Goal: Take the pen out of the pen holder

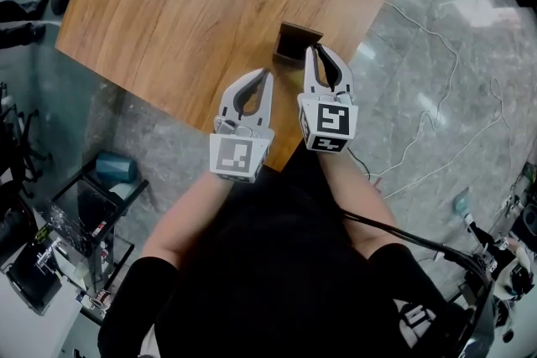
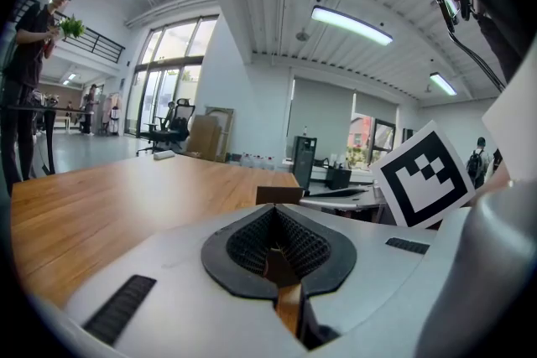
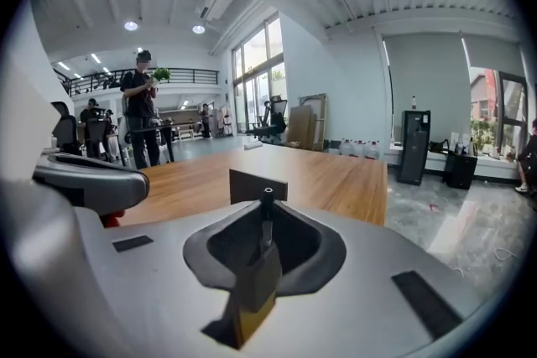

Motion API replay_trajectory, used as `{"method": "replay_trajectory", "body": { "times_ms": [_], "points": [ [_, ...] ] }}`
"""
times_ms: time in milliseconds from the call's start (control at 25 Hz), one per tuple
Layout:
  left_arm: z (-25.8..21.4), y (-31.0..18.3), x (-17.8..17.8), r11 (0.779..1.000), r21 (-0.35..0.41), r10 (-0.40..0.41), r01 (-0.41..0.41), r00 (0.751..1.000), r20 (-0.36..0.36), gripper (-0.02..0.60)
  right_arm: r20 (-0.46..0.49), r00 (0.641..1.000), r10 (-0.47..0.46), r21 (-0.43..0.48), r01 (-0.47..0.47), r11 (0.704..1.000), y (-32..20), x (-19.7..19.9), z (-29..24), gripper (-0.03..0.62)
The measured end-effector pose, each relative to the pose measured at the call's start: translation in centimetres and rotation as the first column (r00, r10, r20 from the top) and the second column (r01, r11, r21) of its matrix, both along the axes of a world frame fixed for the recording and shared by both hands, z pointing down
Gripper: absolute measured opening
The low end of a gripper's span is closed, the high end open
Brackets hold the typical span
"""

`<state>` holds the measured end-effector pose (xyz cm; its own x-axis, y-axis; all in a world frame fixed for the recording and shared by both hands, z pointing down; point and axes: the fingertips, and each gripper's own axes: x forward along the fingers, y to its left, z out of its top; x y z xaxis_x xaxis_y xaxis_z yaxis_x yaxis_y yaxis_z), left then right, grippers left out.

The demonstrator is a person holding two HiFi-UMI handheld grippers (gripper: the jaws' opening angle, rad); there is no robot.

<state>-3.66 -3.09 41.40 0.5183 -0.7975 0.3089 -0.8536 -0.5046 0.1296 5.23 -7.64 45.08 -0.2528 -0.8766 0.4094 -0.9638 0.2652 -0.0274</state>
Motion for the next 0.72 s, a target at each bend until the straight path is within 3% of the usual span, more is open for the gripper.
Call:
{"method": "replay_trajectory", "body": {
  "times_ms": [720],
  "points": [
    [-3.0,-0.9,-0.7,0.998,0.069,-0.01,0.011,1.0,-0.016,0.006,0.066,0.996,-0.06,0.274,0.04,0.961,2.3,-0.3,-15.6,0.04]
  ]
}}
